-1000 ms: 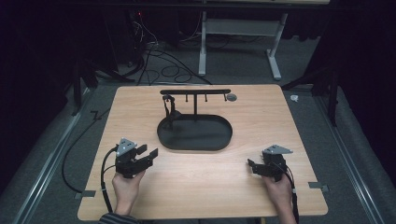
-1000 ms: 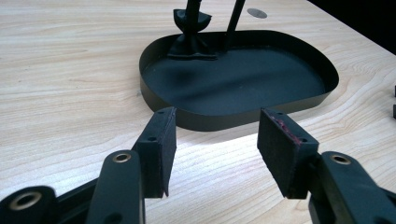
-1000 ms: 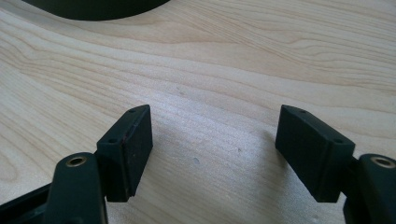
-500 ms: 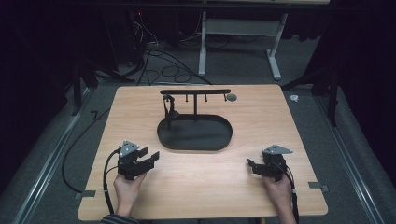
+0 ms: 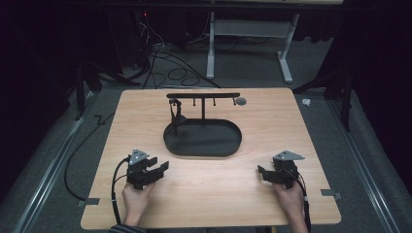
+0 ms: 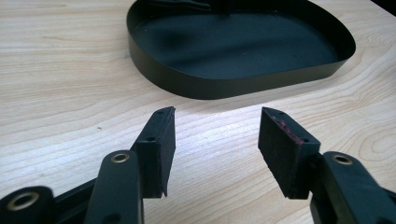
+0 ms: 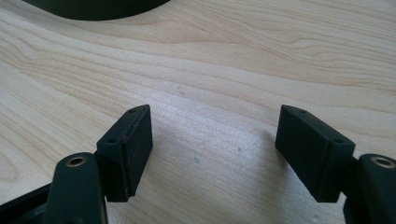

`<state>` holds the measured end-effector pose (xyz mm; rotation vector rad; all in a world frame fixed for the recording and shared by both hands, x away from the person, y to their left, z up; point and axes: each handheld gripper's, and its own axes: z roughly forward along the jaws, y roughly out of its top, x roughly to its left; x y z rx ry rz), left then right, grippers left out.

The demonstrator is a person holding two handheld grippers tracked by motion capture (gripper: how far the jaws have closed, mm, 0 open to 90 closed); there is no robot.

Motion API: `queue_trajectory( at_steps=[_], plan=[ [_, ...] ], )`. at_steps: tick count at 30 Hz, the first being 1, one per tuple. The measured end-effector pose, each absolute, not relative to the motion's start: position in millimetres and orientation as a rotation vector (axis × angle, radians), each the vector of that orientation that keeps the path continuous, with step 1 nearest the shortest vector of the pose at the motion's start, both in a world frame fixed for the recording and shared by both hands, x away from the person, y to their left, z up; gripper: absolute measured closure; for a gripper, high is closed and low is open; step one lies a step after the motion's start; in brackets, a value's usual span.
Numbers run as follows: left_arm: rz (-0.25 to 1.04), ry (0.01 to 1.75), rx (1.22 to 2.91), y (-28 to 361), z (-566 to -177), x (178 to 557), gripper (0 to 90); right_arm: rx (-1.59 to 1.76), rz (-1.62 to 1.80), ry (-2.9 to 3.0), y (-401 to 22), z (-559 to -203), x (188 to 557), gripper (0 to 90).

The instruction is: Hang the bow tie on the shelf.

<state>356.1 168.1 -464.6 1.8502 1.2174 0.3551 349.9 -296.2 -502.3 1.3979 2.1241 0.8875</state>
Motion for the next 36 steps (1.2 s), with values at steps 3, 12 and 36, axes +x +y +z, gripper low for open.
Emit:
queue_trajectory(
  at_steps=[3, 12, 36],
  plan=[
    [0.352, 1.218, 1.860, 165, -466, 357, 46.7, 1.398, 0.888, 2.124, -296, -502, 350, 28.7],
    [0.362, 1.228, 1.900, 156, -481, 361, 45.6, 1.397, 0.887, 2.125, -296, -502, 350, 28.7],
    [0.529, 1.218, 2.018, 133, -507, 364, 34.5, 1.399, 0.888, 2.124, -296, -502, 350, 28.6]
  ],
)
